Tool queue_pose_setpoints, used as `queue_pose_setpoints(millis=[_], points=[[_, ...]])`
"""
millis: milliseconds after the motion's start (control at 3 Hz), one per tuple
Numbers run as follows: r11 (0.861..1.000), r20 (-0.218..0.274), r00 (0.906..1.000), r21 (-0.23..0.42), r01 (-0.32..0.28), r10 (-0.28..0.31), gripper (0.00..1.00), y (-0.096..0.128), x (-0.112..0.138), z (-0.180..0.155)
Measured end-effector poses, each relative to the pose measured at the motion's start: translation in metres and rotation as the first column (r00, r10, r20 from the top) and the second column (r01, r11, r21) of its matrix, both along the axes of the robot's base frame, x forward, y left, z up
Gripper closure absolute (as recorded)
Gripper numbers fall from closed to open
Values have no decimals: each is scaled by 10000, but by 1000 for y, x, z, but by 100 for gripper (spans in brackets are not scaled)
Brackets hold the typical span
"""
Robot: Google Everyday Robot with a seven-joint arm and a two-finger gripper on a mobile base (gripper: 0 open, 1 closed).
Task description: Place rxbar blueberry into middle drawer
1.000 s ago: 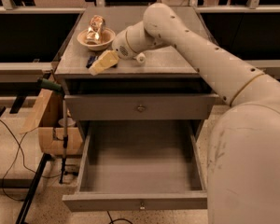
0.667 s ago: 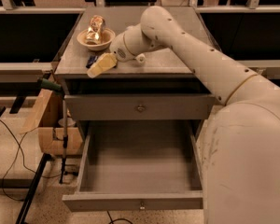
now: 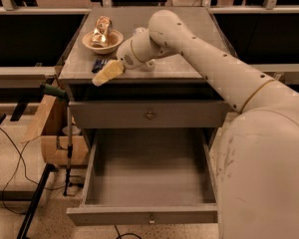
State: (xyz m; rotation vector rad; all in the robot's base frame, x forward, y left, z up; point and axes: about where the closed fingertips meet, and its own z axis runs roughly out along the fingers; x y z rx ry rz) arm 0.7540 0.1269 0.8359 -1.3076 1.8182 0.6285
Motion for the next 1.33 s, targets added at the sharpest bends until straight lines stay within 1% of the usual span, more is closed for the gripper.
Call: queue_pose_setpoints(millis=[333,667,1000,1333], points=[[9999,-177,9998,-64,127,-128,3,-1,-2,-7],[9998,-232,9996,-95,171,-173,16,-2,-3,-9],[9998,-231,9996,-98,172,-175,39,-2,-4,-9],[9994,-125,9996,-211,263,-266,64,-2,-4,-10]])
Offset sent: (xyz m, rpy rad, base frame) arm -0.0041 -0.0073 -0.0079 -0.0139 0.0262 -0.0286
